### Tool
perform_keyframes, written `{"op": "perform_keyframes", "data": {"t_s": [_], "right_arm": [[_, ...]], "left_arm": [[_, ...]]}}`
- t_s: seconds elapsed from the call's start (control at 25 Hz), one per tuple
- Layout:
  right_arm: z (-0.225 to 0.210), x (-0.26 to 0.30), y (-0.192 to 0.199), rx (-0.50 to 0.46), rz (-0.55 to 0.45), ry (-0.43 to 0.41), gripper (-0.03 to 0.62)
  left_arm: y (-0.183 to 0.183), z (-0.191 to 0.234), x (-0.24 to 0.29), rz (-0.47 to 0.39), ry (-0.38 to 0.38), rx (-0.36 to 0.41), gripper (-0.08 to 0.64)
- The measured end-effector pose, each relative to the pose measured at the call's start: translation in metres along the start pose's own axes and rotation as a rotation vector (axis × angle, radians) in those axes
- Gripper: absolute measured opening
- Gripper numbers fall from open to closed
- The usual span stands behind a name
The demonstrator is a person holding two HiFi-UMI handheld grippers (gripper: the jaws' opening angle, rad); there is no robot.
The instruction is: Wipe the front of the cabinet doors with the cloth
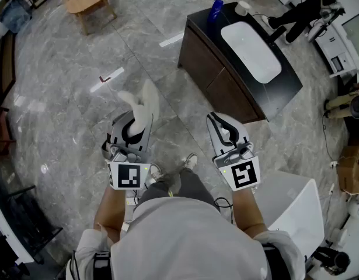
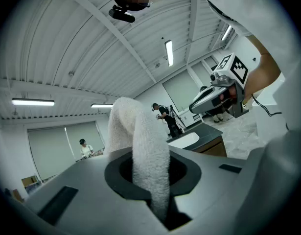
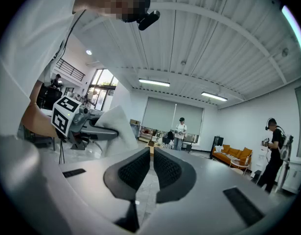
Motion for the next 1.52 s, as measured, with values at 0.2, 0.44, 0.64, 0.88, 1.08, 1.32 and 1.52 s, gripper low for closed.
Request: {"op": "perform_keyframes", "data": {"t_s": [0.2, 0.44, 0.64, 0.88, 1.08, 1.32, 1.52], "right_arm": [[0.03, -0.004, -0.008, -0.017, -0.01, -0.006, 0.051], [0.014, -0.033, -0.016, -0.021, -0.039, 0.032, 0.051], [-0.018, -0.063, 0.003, -0.186, 0.053, 0.026, 0.052], [-0.043, -0.067, 0.037, -0.226, 0.079, -0.042, 0.052], [-0.042, -0.039, 0.057, -0.231, 0.132, -0.086, 0.052], [-0.063, 0.034, 0.081, -0.206, 0.208, -0.083, 0.052], [-0.1, 0.129, 0.088, -0.19, 0.304, -0.061, 0.052]], "left_arm": [[-0.004, 0.009, -0.024, -0.031, -0.029, 0.02, 0.058], [-0.027, -0.006, -0.028, -0.017, -0.049, 0.038, 0.058], [-0.05, -0.036, -0.012, 0.004, -0.06, 0.077, 0.058], [-0.062, -0.066, 0.003, 0.049, -0.069, 0.154, 0.058], [-0.035, -0.063, 0.026, 0.078, -0.046, 0.118, 0.058], [0.022, -0.025, 0.106, 0.053, 0.013, 0.065, 0.058], [0.077, 0.044, 0.186, 0.034, 0.047, 0.006, 0.058]]}}
Point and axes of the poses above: the fingertips, and each gripper's own axes: x forward along the fingers, z to its left, y out of its underside, the point moved 7 cm from there along -x, backward along the fingers, and after that the axes turned 6 degrees about x, right-handed, at the moved point
